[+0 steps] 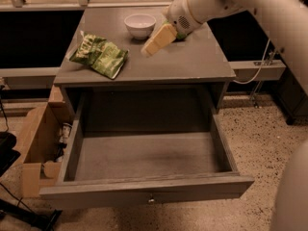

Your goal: Place green jalapeno chip bag into top drawer

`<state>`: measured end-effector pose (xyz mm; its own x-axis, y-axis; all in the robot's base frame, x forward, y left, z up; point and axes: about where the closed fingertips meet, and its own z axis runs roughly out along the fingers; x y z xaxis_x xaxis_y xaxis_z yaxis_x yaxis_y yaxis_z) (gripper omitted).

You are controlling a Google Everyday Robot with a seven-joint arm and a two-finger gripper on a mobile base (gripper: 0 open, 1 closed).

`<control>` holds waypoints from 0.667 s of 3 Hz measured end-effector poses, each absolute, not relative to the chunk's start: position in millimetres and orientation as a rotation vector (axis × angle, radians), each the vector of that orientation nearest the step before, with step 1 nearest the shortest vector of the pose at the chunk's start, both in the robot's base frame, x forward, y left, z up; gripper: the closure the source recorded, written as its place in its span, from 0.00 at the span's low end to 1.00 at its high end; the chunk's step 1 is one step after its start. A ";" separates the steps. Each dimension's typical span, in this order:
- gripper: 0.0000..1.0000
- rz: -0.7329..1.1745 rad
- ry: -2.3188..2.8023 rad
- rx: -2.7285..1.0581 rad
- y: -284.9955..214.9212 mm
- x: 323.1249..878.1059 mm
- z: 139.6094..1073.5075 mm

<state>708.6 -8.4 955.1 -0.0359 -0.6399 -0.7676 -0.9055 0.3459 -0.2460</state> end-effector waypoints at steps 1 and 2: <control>0.00 0.517 1.707 -1.379 62.7 740.6 945.5; 0.00 0.587 1.685 -1.414 108.4 747.2 939.8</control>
Offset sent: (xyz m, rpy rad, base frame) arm 0.0497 0.1652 -0.0149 0.1280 0.0894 0.1791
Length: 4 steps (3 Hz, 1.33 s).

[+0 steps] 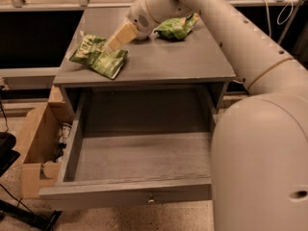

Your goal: Place green jalapeno chip bag into top drawer

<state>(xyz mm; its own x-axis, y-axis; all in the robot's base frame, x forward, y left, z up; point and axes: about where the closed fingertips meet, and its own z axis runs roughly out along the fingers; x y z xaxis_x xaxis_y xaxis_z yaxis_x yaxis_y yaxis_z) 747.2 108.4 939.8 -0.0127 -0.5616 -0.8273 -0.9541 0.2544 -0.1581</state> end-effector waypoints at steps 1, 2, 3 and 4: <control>0.00 0.592 1.742 -1.480 150.5 752.4 913.4; 0.26 0.516 1.869 -1.561 180.0 763.2 867.0; 0.49 0.457 1.939 -1.604 188.3 768.5 842.2; 0.72 0.460 1.940 -1.609 190.6 767.9 839.3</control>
Offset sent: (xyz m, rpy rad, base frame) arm 0.0287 0.0894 -0.0959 -0.3072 0.1428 -0.0109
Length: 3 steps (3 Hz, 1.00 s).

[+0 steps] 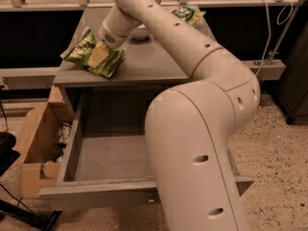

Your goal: Place green jalapeno chip bag into top drawer

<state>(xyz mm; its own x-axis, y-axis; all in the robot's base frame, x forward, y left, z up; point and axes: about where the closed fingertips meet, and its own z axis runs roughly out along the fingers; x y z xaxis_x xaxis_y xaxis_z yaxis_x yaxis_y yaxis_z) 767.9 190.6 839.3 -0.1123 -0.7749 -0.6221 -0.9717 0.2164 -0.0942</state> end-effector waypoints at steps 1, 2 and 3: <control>1.00 0.462 1.941 -1.611 191.5 767.7 838.9; 1.00 0.462 1.941 -1.611 191.5 767.7 838.9; 1.00 0.462 1.941 -1.611 191.5 767.7 840.1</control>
Offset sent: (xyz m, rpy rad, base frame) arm -0.0042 -0.0341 0.0653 -0.0211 -0.1018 0.1009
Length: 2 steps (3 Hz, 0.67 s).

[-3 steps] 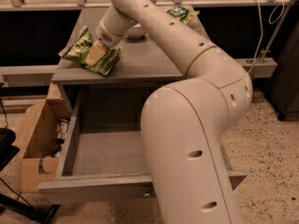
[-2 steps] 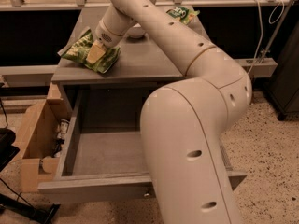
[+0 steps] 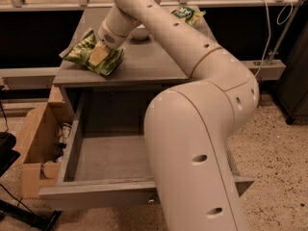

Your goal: Place green jalapeno chip bag into top drawer

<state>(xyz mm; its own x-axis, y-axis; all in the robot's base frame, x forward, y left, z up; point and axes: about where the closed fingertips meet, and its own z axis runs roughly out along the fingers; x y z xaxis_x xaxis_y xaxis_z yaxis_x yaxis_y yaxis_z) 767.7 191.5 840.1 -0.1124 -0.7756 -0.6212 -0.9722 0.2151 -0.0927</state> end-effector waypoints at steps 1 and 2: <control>1.00 0.458 1.940 -1.611 189.3 766.6 842.3; 1.00 0.457 1.940 -1.611 188.8 766.3 842.8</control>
Offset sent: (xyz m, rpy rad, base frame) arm -0.1313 -0.2017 0.1943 -0.1082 -0.2219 -0.0426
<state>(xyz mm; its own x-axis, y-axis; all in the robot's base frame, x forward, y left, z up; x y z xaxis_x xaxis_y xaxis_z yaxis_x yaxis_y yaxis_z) 766.3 188.8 842.8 -0.1110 -0.7765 -0.6203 -0.9718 0.2154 -0.0958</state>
